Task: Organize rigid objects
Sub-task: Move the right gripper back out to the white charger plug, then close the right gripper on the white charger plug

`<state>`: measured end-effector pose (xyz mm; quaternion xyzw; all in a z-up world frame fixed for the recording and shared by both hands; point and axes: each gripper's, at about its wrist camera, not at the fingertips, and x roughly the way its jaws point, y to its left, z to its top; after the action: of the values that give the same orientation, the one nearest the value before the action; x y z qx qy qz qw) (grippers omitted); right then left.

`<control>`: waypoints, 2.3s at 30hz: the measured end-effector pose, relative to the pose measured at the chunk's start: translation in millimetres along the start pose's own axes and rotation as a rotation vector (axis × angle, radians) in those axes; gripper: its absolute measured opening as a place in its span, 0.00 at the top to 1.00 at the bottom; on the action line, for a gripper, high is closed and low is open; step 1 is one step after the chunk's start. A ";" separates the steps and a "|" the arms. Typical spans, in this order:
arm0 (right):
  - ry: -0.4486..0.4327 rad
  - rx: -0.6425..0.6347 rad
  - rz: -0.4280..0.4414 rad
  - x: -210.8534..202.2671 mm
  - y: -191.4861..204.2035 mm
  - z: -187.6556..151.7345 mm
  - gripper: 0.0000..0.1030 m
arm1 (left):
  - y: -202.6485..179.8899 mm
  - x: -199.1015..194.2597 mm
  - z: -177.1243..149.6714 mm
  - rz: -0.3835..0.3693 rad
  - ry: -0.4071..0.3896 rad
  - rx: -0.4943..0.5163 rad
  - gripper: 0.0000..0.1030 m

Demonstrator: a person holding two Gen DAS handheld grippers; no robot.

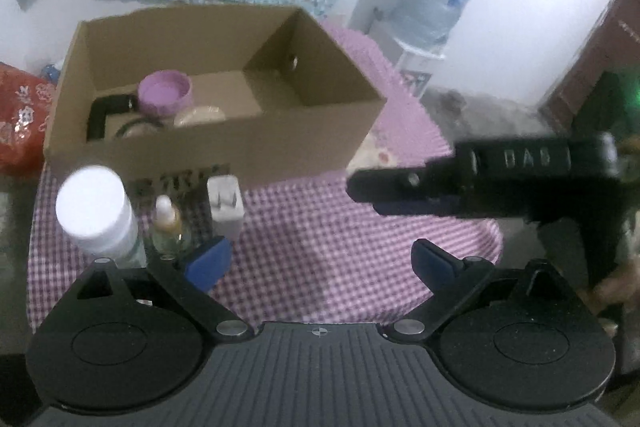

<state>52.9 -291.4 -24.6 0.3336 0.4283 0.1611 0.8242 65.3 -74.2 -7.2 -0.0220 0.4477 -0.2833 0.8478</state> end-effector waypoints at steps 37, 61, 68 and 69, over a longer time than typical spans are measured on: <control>0.138 0.018 -0.012 115.9 -9.2 28.5 0.56 | -0.9 83.9 -5.1 0.372 -0.015 0.222 0.57; 0.174 0.130 -0.017 104.7 -36.7 21.1 0.64 | -13.5 85.5 -6.7 0.247 0.044 0.097 0.73; 0.168 0.139 -0.048 89.9 -41.1 10.9 0.64 | -20.7 86.0 -10.2 0.191 0.077 0.094 0.73; 0.167 0.145 -0.051 89.6 -42.8 9.6 0.64 | -21.5 86.6 -9.7 0.188 0.082 0.100 0.73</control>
<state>111.9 -277.0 -103.8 0.3667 0.5142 0.1361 0.7633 86.0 -133.4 -71.4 0.0741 0.4673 -0.2252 0.8517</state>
